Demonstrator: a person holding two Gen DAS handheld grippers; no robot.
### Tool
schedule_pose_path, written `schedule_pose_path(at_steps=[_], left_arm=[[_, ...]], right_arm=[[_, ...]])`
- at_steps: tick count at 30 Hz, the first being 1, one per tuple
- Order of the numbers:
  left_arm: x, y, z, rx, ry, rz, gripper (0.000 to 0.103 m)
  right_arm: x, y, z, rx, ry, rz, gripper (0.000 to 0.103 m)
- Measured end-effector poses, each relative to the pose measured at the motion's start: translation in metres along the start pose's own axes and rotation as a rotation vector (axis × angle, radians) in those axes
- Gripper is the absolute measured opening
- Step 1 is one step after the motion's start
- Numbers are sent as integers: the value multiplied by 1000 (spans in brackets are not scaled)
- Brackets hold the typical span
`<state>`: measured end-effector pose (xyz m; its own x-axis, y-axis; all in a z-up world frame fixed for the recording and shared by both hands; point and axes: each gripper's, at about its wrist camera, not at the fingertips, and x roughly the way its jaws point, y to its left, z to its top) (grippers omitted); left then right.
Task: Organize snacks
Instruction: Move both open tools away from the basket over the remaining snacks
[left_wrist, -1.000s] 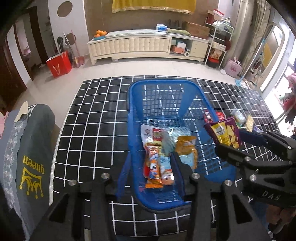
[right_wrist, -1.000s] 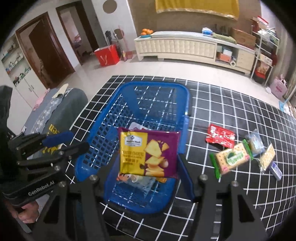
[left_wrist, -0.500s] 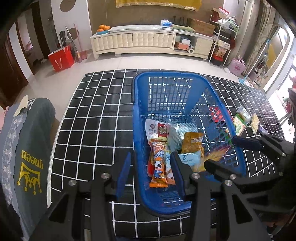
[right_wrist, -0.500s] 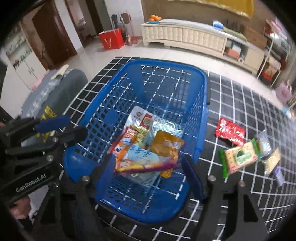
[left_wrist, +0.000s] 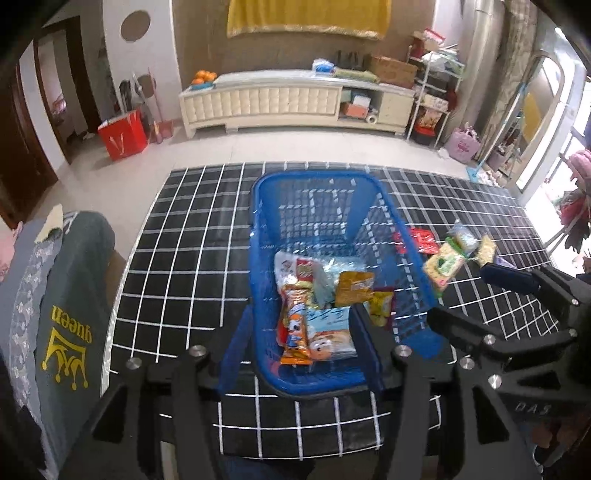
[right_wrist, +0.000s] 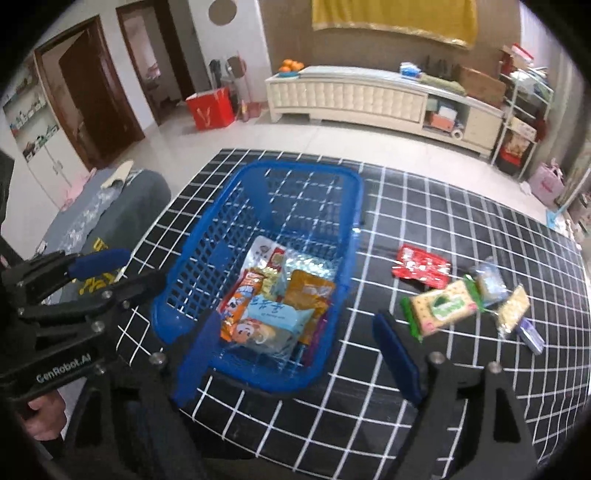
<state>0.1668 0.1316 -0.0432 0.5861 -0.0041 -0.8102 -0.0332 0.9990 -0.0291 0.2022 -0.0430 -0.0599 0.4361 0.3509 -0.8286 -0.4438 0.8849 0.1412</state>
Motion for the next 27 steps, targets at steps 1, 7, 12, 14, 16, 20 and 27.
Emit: schedule_pose_path(at_steps=[1,7,12,14,16,20,27], left_arm=[[-5,-6,-1,8,-6,-6,52],[-24,-43,-3,53,-23,-44,53],[-31,-81,-5,92,-50,-69,63],[-30,-96,-6,101,-41,-100,66],[-28,-113,-6,110,-34,-125,69],[-21,-148,-5,154,-18,-157,72],[0,-204,-7,257,27,-163,78]], right_arm=[[-7,-3,-2,6,-9,-6,87],[-46,-30,-18,58,-58,-50,87],[-73,-61,-35,105,-82,-97,87],[-84,-77,-45,125,-85,-121,87],[-92,-91,-52,141,-88,-143,87],[-107,-116,-64,169,-103,-176,87],[-117,-161,-80,220,-121,-207,87]])
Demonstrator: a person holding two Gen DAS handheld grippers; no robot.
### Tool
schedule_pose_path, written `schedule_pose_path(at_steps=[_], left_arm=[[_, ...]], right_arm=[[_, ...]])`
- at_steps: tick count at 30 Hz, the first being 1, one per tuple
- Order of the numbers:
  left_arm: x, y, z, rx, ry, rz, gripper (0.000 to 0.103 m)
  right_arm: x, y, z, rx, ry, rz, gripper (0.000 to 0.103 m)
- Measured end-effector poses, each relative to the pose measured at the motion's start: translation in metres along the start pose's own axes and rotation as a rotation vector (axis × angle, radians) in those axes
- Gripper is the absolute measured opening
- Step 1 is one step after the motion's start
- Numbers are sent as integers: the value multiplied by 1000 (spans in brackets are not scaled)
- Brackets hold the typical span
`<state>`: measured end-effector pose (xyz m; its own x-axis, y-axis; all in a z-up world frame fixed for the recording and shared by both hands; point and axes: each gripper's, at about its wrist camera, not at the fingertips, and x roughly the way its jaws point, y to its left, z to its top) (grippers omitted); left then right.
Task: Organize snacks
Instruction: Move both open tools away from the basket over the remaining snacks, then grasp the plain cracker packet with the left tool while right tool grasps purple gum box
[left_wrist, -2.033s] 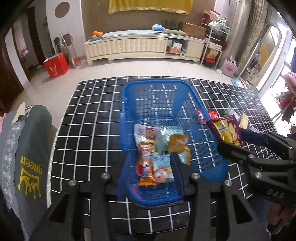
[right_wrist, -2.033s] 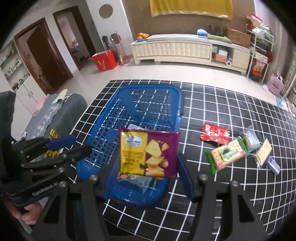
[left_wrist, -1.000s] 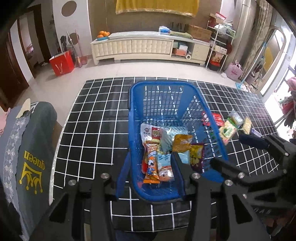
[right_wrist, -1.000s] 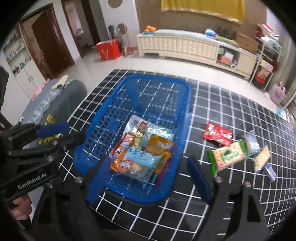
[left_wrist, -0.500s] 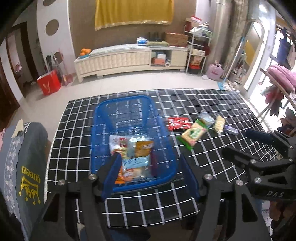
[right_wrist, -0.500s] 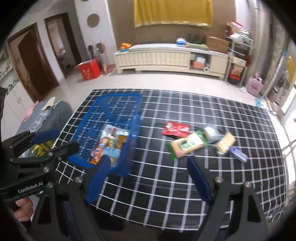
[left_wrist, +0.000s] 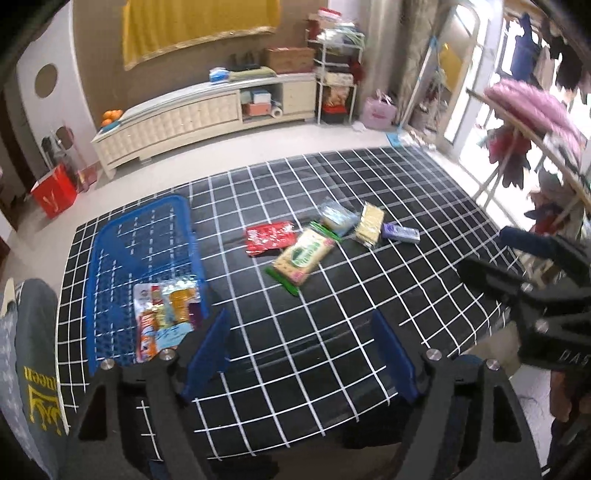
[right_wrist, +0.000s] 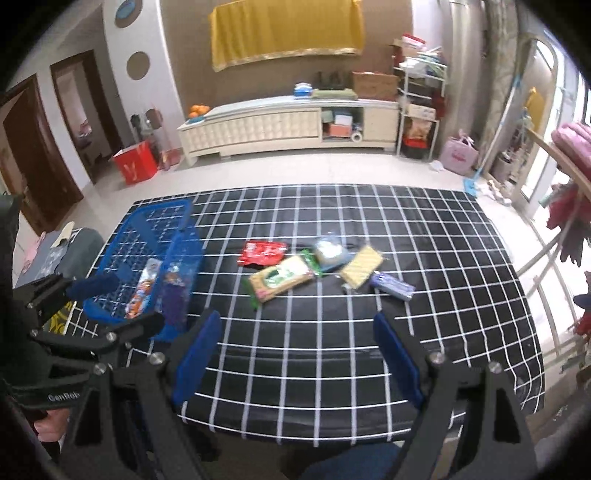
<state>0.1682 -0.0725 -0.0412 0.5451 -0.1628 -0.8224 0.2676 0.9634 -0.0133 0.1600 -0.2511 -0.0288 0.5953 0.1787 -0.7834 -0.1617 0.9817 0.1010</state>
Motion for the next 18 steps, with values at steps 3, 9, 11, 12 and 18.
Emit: schedule_pose_path(at_steps=[3,9,11,12,18], left_arm=[[17,-14,6,11,28,-5,82],[59,-29,20,-41,66,-50,82],[72,-34,24,-51,91,-60,82],[80,-36,26,-52,102,-57,82],[121,-46,44,-67,146,-62,82]], right_arm=[[10,-21,-3,32,18,-2,87],[39,-59,-8,63,70,-16,87],[47,-70,-8,68,82,-23,87],[53,-77,-8,72,92,-28,87],[85,-105,-1,91,139,-32,87]])
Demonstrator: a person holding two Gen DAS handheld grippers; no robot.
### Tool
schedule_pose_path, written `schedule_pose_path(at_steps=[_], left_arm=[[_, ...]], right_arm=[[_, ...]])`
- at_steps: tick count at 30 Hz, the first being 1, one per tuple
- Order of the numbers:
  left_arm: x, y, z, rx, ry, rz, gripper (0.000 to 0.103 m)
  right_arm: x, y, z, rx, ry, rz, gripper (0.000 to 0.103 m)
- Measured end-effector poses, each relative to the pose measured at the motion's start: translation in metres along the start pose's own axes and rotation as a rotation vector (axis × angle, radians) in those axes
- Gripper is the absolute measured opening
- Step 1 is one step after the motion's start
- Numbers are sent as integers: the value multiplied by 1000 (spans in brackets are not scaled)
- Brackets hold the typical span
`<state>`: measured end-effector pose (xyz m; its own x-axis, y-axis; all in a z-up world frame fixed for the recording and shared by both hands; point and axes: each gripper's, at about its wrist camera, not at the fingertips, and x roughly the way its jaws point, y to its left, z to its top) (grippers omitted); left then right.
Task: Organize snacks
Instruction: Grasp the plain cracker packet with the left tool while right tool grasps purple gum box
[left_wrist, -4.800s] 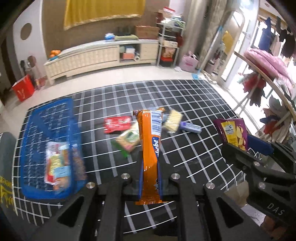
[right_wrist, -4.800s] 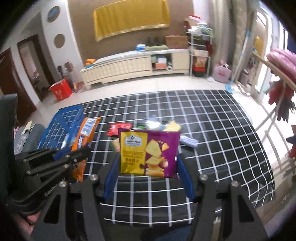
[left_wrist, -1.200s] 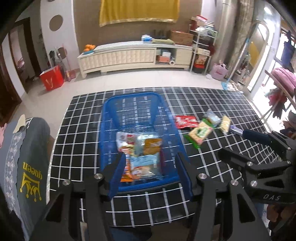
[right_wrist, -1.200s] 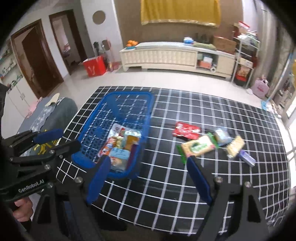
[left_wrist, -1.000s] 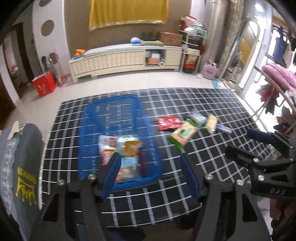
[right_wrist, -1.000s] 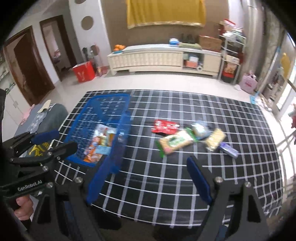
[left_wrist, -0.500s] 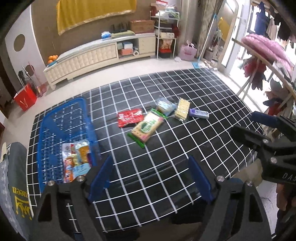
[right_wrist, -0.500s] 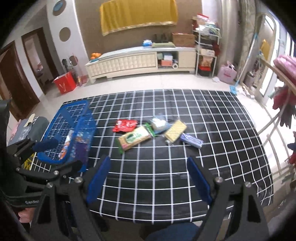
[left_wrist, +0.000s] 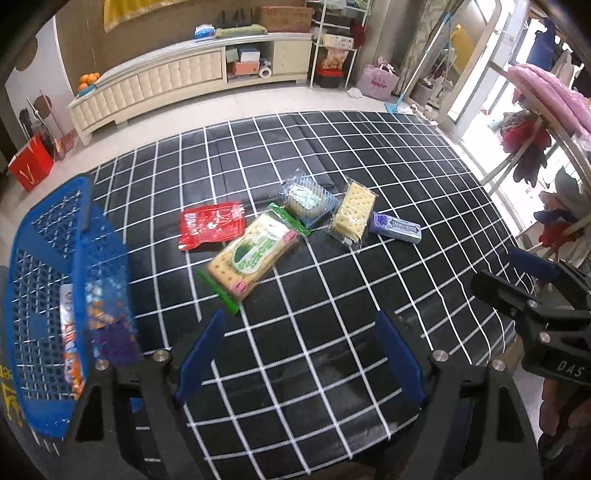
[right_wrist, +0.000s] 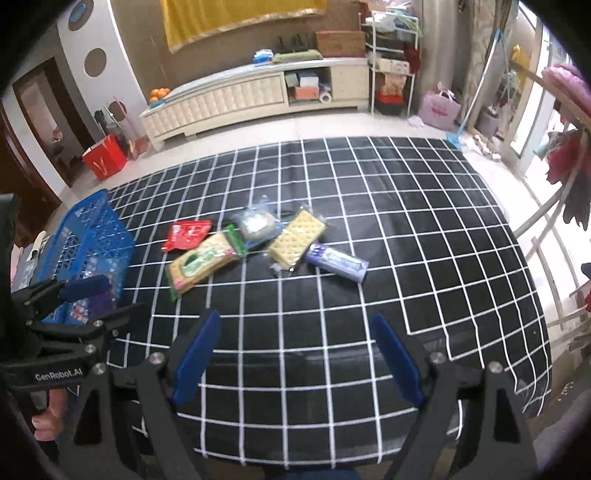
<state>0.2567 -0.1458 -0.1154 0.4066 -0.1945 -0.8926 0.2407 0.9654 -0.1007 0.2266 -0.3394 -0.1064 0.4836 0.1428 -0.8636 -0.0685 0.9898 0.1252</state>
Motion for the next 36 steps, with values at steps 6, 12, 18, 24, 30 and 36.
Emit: schedule_pose_path(at_steps=[6,12,18,24,30,36], left_arm=[[38,3,16,-14,36,-6,82],[83,1,29,-20,76,-20,82],[120,-6,39,-16,97,-28,82],[145,-8,47,-28,135,-54,82],[158,-16,53,19,135,-35,82],[164,-27,65,45,125,-89,82]], right_arm=[[35,-12,17,-66,29,-24,87],[79,-26,24,-102,83,-9,87],[115,-35,35,-177,111,15,87],[142,-42,43,-280,125,54,87],[159,-46,41,-320,167,88,70],[154,-43,36,-358,132,73,45]])
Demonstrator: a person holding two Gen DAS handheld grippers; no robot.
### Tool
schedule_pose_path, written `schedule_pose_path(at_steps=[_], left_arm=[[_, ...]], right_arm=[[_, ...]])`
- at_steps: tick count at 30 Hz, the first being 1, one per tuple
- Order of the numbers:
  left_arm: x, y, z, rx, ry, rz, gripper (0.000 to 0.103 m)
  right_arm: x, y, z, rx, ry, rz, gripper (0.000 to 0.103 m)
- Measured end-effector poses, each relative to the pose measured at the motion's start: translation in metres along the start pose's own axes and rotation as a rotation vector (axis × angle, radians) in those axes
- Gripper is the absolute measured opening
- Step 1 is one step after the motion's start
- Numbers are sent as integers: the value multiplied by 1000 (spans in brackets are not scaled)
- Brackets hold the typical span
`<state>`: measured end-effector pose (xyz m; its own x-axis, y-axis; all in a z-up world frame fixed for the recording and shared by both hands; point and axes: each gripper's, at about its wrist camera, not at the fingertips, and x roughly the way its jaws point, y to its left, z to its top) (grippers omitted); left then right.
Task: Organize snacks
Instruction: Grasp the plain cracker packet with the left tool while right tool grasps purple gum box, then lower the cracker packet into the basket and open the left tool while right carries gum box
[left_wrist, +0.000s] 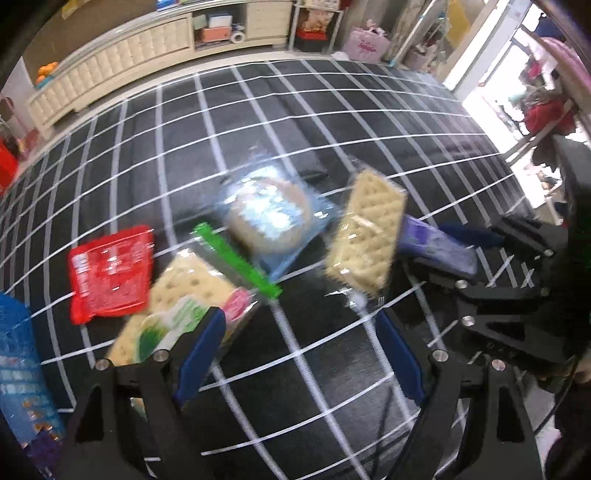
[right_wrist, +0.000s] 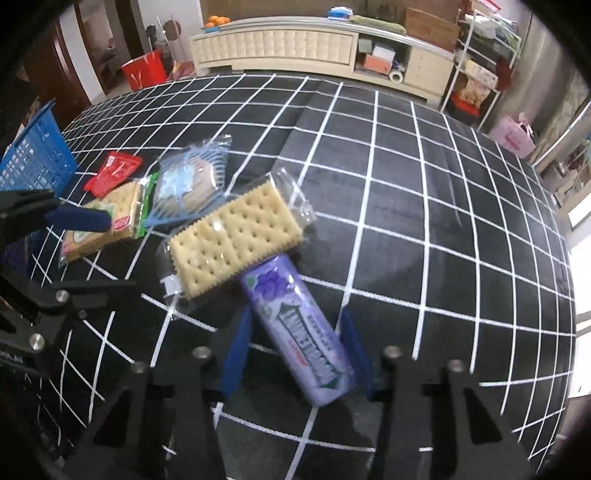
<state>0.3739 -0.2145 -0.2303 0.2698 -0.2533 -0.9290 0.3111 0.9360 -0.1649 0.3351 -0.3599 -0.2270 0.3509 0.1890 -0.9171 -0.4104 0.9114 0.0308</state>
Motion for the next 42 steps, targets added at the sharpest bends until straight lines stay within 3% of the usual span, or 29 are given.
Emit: schedule_pose_path(at_steps=[2,6,13,21,22,23,25,28,36,42], left_arm=[[2,-6,5,19,-3,-15,82],[14,-30,18,86,-5,-16,82],[43,-75,38,260,-31,75,82],[68,-99,54,281,-15,75,81],[68,-101,54,278,-14,76,79],[69,-104,55,279,-19,74,69],[62,-102,53,274,-33,71,51],[58,-104,49,247,-43,85,43],[22,-87,31,157,-73,58,41],[-50,-73,9,129,-158,58,41]], right_arm=[[-3,0,-4,3,-7,0,37],[-9,-6,-16,66,-26,-11,35],[-29,-25,-45,233,-60,-58,35],[-40,-43,-56,331,-85,-47,35],[-39,-43,-53,338,-89,-44,35],[-37,-42,-47,344,-96,-41,35],[-38,-42,-45,352,-99,-46,35],[-37,-41,-45,370,-105,-33,35],[-60,-33,-41,382,-110,-38,35],[-105,-10,-30,362,-153,-67,35]])
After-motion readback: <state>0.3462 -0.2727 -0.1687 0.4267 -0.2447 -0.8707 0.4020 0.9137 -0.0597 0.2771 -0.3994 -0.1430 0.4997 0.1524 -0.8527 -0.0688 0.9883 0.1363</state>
